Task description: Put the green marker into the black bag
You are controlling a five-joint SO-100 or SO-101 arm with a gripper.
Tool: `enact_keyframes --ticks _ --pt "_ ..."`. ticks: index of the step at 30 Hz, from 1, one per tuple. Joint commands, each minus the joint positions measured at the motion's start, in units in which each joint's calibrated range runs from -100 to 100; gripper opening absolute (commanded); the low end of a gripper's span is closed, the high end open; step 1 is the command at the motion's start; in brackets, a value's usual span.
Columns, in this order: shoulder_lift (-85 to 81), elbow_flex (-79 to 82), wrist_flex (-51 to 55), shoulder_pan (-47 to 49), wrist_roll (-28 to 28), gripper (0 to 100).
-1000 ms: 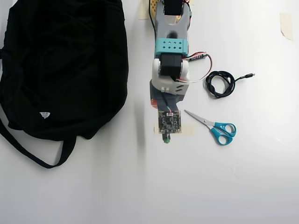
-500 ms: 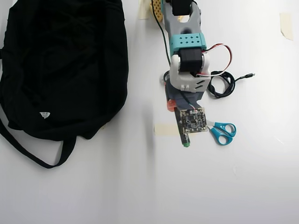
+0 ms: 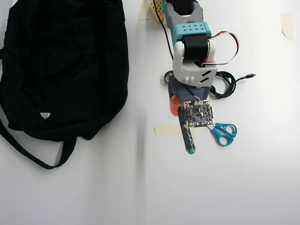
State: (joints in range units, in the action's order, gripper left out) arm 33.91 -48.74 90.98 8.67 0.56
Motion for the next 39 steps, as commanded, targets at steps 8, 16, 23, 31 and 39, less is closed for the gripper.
enact_keyframes --ticks 8,16,23,31,39 --pt "-2.05 -3.01 -0.03 0.08 -0.04 2" --pt "-2.05 -3.01 -0.03 0.08 -0.09 2" --pt "-2.05 -3.01 -0.11 0.01 -0.04 2" --pt "-4.2 -2.02 -0.2 0.31 -0.04 2" --pt "-8.94 4.63 -0.8 0.31 -0.04 2"
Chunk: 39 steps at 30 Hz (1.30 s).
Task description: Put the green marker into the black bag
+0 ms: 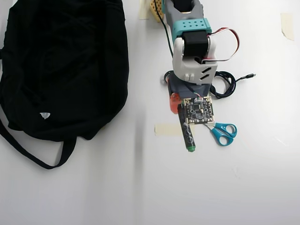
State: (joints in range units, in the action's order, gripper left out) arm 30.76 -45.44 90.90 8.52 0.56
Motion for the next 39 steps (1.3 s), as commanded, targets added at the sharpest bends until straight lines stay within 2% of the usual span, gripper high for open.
enact_keyframes --ticks 1,39 --pt "-6.2 1.77 -0.72 0.53 -0.04 2" --pt "-23.95 23.25 -1.23 -0.3 -0.04 2"
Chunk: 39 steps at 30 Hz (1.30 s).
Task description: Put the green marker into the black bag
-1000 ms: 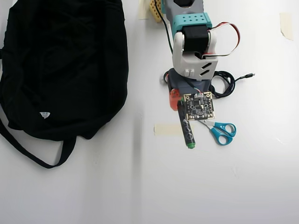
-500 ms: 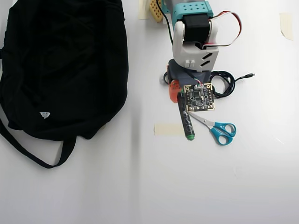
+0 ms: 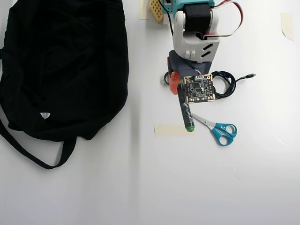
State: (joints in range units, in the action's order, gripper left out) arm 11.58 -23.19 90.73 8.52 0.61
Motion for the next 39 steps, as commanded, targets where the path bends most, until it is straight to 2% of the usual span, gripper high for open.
enact_keyframes --ticks 1,18,39 --pt "-5.44 1.81 -1.06 -0.3 -0.09 2" --pt "-13.08 13.76 -1.06 -0.22 -0.09 2" --pt "-13.49 14.12 -0.46 -1.79 -0.09 2"
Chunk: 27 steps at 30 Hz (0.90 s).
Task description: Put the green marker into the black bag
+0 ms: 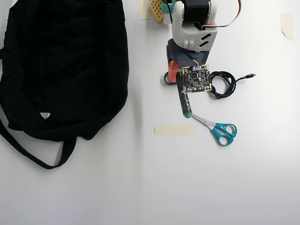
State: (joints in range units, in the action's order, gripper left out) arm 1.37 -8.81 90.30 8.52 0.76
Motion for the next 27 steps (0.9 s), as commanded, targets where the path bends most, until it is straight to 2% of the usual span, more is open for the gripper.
enact_keyframes --ticks 1,27 --pt "-3.28 -0.45 -0.03 -2.24 -0.23 2" --pt "-7.68 -0.09 4.28 -18.92 -0.23 2"
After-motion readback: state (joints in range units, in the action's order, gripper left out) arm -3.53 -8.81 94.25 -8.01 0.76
